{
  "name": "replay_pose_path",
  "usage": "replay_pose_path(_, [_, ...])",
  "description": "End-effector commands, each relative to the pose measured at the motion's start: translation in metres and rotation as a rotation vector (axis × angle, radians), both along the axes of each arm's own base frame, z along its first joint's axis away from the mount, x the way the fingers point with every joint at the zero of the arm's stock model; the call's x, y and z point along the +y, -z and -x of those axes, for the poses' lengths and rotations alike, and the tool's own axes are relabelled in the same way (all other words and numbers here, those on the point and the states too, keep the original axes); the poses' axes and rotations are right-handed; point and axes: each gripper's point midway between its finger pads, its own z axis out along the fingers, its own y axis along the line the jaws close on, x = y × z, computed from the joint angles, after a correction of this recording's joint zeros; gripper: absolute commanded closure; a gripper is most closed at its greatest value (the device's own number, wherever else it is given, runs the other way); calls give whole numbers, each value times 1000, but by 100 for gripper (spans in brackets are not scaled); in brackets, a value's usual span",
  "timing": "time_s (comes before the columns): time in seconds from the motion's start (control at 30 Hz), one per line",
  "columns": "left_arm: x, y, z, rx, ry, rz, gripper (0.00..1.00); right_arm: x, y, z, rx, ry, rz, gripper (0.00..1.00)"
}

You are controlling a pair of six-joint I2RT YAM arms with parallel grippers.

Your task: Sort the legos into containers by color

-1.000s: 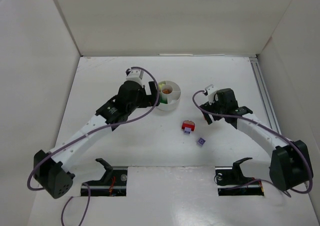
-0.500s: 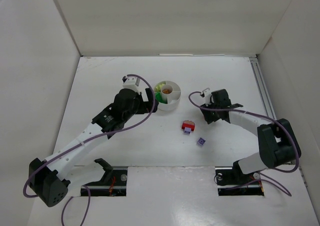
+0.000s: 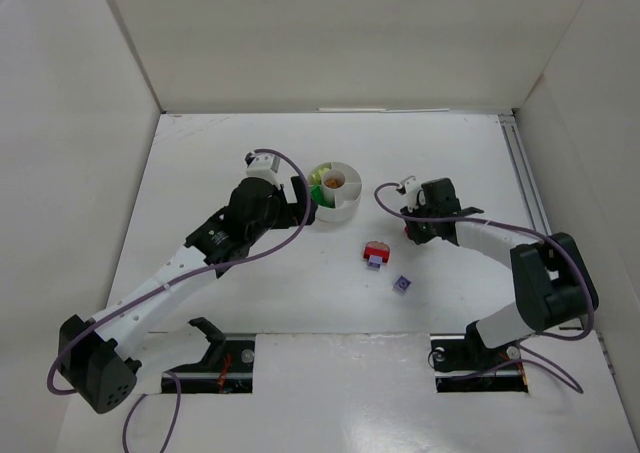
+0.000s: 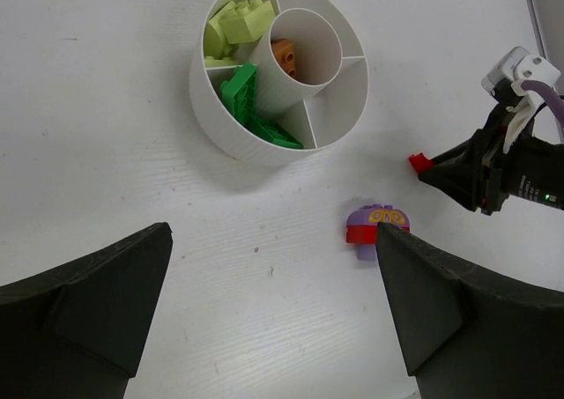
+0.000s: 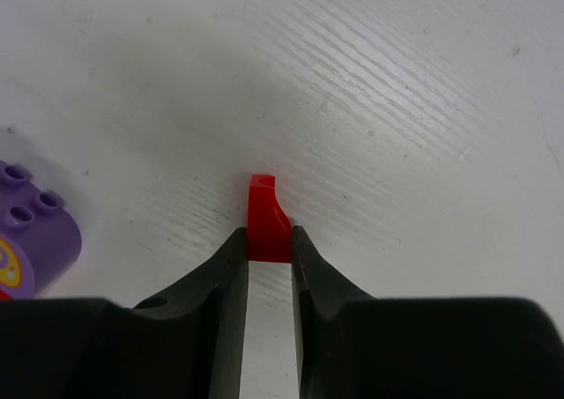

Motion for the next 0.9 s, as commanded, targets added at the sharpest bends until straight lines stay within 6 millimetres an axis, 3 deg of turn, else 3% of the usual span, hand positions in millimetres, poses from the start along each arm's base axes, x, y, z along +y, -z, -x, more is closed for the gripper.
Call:
replay_pose_path(0.0, [0, -4, -3, -21, -19, 15, 0, 17, -35, -23, -120, -69, -75, 92])
replay_pose_path(0.17, [3, -2, -4, -11, -47, 20, 0, 41, -84, -32, -252, -176, -134, 96])
replay_pose_path(0.2, [5, 0, -3, -6, -56, 9, 0, 53, -102, -33, -297, -219, -146, 96])
replay_pose_path(0.4, [15, 14, -5, 32, -86, 12, 0, 99, -151, -38, -419, -349, -176, 95])
replay_pose_path(0.43, [17, 14, -7, 36, -101, 21, 0, 114, -165, -40, -455, -385, -186, 95])
replay_pose_path(0.67, [16, 25, -7, 70, -107, 6, 0, 162, -178, -56, -496, -472, -154, 95])
replay_pose_path(0.87, [17, 25, -8, 73, -108, 10, 0, 173, -167, -67, -473, -475, -141, 89])
